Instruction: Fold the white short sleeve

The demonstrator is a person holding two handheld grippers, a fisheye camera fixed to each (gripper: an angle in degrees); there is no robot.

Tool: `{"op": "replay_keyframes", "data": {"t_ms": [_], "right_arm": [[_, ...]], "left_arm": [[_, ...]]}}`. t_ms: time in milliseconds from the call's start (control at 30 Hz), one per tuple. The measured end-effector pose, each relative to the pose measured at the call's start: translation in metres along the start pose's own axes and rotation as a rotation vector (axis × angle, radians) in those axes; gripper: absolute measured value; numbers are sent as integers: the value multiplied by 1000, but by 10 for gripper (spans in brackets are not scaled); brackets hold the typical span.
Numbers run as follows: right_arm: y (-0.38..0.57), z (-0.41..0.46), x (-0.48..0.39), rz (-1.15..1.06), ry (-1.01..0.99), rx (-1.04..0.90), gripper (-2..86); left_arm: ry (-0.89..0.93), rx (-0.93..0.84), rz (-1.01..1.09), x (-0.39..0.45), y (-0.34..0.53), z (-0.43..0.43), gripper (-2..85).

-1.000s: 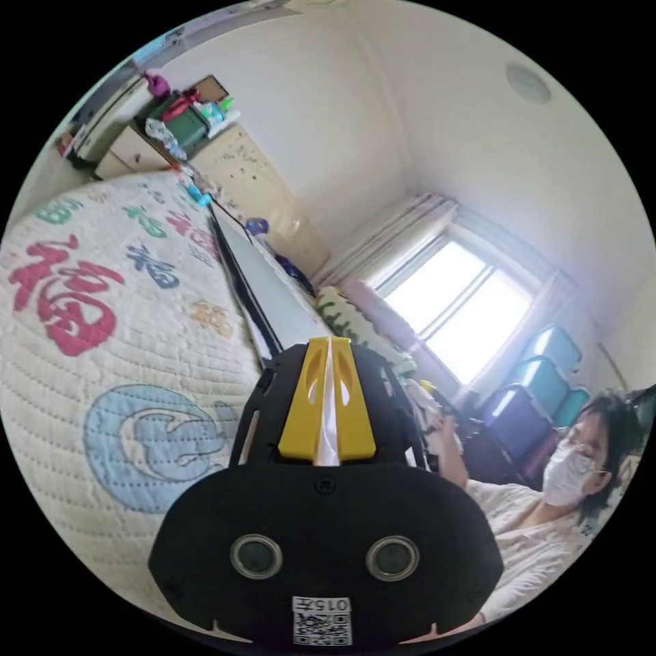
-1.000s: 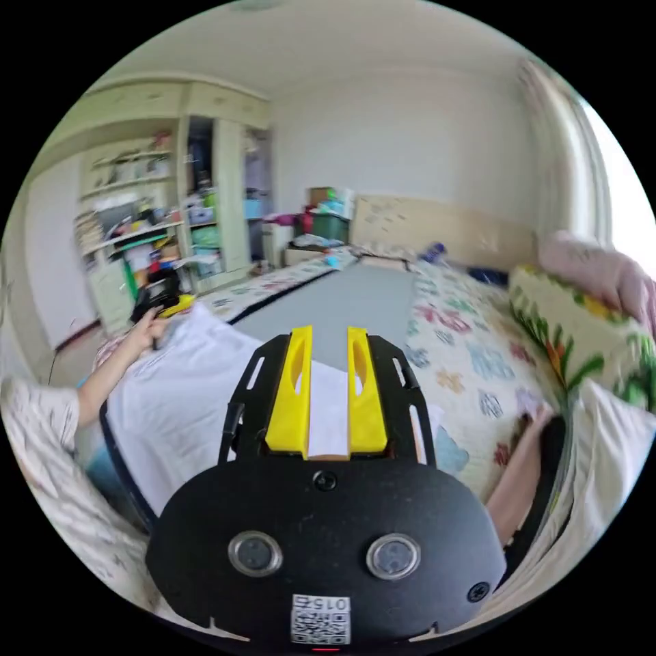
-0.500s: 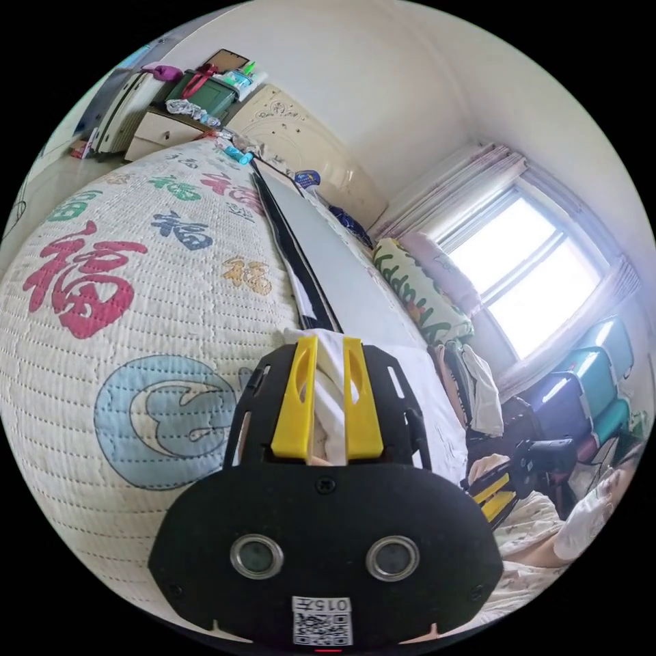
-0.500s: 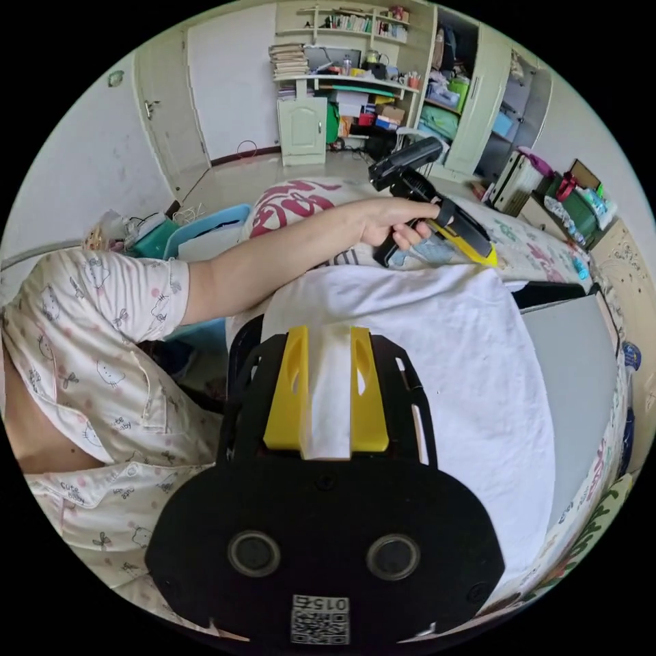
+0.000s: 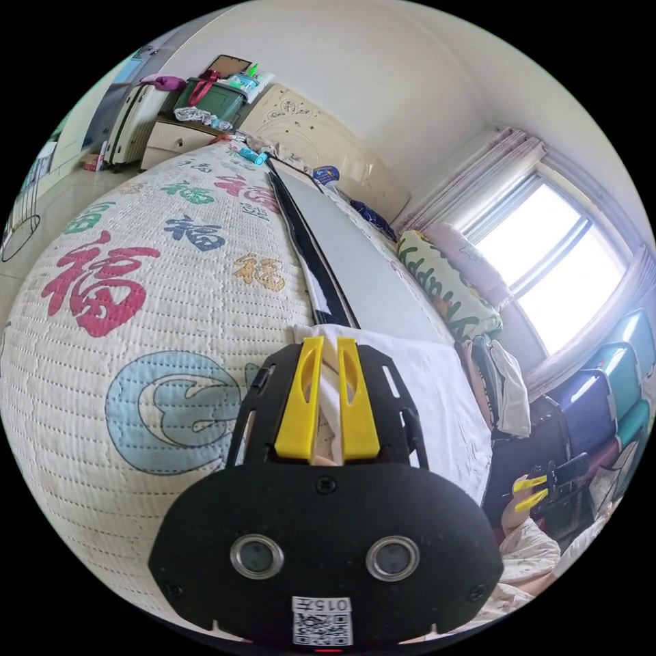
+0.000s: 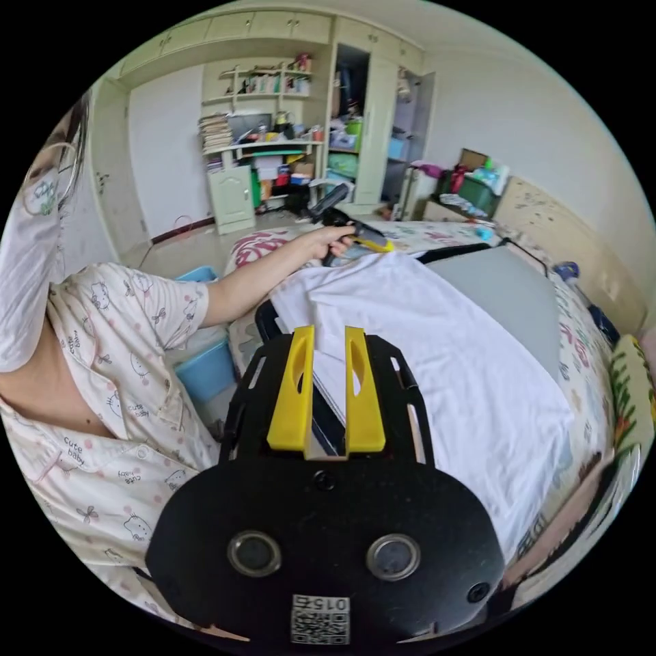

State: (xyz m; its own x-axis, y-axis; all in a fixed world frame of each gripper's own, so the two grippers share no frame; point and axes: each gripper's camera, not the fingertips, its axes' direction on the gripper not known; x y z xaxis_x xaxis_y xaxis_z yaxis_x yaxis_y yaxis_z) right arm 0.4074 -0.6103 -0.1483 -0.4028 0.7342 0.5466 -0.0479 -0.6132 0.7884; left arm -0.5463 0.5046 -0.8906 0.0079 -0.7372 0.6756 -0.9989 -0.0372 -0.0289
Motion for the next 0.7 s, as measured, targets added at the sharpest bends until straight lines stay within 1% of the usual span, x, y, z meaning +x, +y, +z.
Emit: {"op": "replay_keyframes", "data": {"t_ms": [67,133,233,367,533,700], "right_arm": [[47,-24,0,108,105,62,77],[84,-43,-1,196,168,108,77],[143,-77,-1,331,273,166,77],[208,-121,-10,488,465,224,75],[249,-154,-33,594,625,289,67],[257,-176,-51,622,732,339,68]], "left_arm": [[-22,-8,18,7,2,5,19],[-40,-11,30,11,3,8,13],[-52,14,35,11,6,5,19],[11,102,-16,-12,13,-11,27],[112,144,-76,-41,11,-13,16],[87,174,-81,-48,0,-17,6]]}}
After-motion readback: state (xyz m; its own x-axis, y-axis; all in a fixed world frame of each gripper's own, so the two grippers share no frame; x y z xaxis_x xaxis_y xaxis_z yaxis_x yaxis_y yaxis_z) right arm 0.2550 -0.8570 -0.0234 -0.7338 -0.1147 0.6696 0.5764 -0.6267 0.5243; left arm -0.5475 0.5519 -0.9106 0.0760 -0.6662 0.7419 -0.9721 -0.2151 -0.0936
